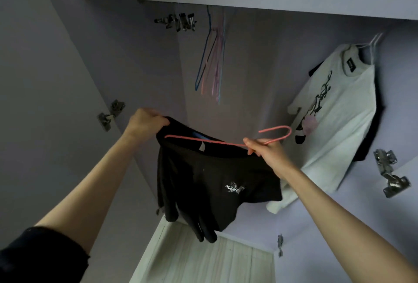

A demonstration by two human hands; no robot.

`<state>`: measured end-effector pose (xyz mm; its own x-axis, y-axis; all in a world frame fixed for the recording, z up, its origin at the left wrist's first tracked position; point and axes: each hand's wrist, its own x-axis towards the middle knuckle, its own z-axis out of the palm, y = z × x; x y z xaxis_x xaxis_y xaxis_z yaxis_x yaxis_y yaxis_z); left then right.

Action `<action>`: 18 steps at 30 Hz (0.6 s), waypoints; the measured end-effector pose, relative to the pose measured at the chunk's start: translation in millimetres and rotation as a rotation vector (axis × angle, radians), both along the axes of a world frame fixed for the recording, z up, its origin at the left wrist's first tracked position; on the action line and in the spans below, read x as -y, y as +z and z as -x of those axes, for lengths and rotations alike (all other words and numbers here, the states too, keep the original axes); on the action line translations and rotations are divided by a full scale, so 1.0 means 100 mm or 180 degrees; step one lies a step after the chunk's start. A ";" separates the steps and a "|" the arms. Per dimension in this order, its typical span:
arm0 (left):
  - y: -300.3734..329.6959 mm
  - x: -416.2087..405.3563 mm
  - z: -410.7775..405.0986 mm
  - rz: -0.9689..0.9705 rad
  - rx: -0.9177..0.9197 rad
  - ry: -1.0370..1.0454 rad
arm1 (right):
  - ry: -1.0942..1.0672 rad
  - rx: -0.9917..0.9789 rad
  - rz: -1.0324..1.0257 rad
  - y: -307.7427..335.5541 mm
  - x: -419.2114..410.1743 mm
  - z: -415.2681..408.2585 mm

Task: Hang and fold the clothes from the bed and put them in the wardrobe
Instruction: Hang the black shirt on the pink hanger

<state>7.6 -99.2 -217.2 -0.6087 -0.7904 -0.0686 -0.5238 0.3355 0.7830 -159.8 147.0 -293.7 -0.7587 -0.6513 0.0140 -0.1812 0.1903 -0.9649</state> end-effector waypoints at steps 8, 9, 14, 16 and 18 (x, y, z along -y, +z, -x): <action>-0.13 -0.07 -0.06 0.0575 0.1085 -0.0485 | 0.0221 -0.0709 -0.0873 0.36 0.08 0.15; -0.14 -0.11 -0.04 0.0643 0.1093 -0.0593 | 0.0292 -0.0799 -0.0945 0.41 0.13 0.13; -0.20 -0.27 0.05 0.0904 0.1022 -0.1122 | 0.0585 -0.0865 -0.1282 0.67 0.35 0.05; -0.24 -0.28 0.03 0.0913 0.1001 -0.1300 | 0.0647 -0.0804 -0.1291 0.72 0.35 0.06; -0.28 -0.29 0.01 0.0946 0.1038 -0.1510 | 0.0651 -0.0698 -0.1256 0.73 0.34 0.07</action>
